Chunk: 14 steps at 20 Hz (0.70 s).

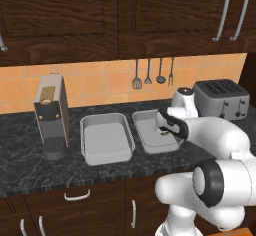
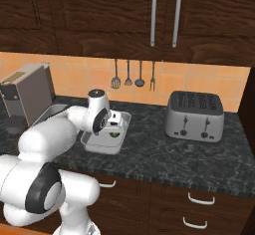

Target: Place one avocado and one chicken drumstick in each tupperware on the nearby counter, to pack two identical lunches.

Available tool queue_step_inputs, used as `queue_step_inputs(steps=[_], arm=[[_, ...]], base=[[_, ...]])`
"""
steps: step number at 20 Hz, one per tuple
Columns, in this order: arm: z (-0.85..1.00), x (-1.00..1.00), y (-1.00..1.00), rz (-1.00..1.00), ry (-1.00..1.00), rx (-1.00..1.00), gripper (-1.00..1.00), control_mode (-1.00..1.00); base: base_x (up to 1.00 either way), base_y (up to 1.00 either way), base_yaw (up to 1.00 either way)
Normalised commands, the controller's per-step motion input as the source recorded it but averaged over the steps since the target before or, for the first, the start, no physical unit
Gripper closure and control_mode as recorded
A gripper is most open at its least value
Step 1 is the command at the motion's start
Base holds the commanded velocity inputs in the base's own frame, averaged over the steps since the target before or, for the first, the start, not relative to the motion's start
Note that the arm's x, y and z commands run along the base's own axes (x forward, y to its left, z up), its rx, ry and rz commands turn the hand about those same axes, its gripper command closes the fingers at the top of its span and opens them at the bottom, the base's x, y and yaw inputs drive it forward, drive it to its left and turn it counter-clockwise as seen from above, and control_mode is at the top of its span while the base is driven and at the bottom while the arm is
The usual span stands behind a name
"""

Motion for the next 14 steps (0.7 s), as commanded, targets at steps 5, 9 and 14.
queue_step_inputs(steps=[5,9,14], arm=[[0.80,-0.85,-0.05,-0.03,0.13,0.00,-1.00,-1.00],[0.23,-1.00,-0.04,-0.05,0.09,0.00,-1.00,-1.00],[0.21,-1.00,-0.07,-0.01,0.05,0.02,-1.00,-1.00]], base=[[0.00,0.00,0.00],[0.00,0.00,0.00],[0.00,0.00,0.00]])
